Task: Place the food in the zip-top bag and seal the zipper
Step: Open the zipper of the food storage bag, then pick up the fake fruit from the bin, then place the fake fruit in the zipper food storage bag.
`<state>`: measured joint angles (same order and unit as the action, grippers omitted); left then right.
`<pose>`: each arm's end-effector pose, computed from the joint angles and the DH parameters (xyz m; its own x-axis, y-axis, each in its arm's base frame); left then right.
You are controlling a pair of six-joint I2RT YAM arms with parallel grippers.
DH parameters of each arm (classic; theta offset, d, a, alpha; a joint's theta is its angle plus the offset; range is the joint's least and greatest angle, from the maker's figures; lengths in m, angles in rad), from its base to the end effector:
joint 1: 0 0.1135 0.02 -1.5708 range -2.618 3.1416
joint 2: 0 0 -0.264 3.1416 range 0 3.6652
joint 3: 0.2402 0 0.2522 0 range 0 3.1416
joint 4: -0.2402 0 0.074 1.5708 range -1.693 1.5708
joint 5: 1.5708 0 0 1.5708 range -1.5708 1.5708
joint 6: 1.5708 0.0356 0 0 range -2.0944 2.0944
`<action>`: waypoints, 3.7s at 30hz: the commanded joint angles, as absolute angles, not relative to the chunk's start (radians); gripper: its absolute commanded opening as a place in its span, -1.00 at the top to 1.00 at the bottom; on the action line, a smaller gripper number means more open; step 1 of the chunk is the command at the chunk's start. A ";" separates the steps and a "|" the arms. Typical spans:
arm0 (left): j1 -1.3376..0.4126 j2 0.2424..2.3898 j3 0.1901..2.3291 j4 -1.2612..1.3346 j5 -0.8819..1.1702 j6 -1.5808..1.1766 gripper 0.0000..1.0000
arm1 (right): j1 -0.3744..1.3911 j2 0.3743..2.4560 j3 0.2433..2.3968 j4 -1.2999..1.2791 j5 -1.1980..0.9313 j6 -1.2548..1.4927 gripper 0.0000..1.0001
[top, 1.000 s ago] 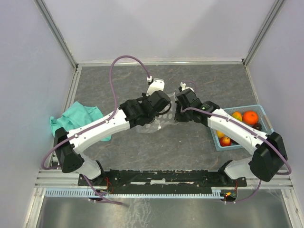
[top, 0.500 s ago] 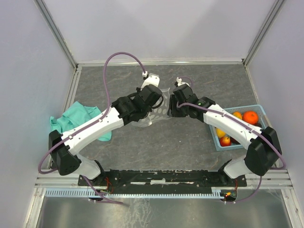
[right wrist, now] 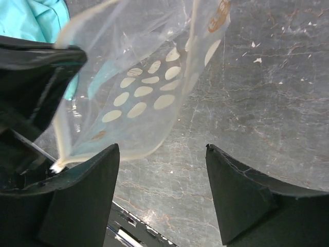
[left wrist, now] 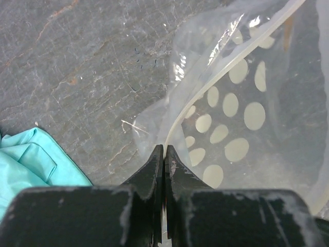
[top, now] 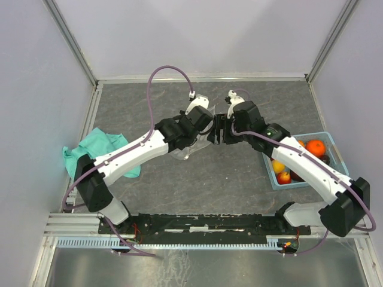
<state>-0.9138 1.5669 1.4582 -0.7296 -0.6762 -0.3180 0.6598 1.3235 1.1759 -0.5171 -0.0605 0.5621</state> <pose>0.2235 -0.2533 0.3349 -0.5445 0.3067 -0.7807 0.2019 0.9513 0.2329 0.2300 0.1811 0.3252 -0.7585 0.0849 -0.6461 -0.2898 0.8441 0.4511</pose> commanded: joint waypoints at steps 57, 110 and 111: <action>-0.903 1.653 1.586 -0.822 -0.603 -0.359 0.95 | -0.080 1.331 0.665 -0.195 0.029 0.472 -0.89; -0.903 1.675 1.671 -0.782 -0.326 -0.457 0.95 | 0.484 1.014 0.777 0.304 0.009 1.006 -0.04; -0.903 1.671 1.669 -0.775 -0.322 -0.462 0.95 | 0.496 1.023 0.770 0.334 0.018 1.013 -0.04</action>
<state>-0.9051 1.6955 1.6299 -0.8276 -0.3523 -0.4110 0.4480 0.9989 0.7849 0.1188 -0.0360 0.9604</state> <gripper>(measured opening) 0.044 0.888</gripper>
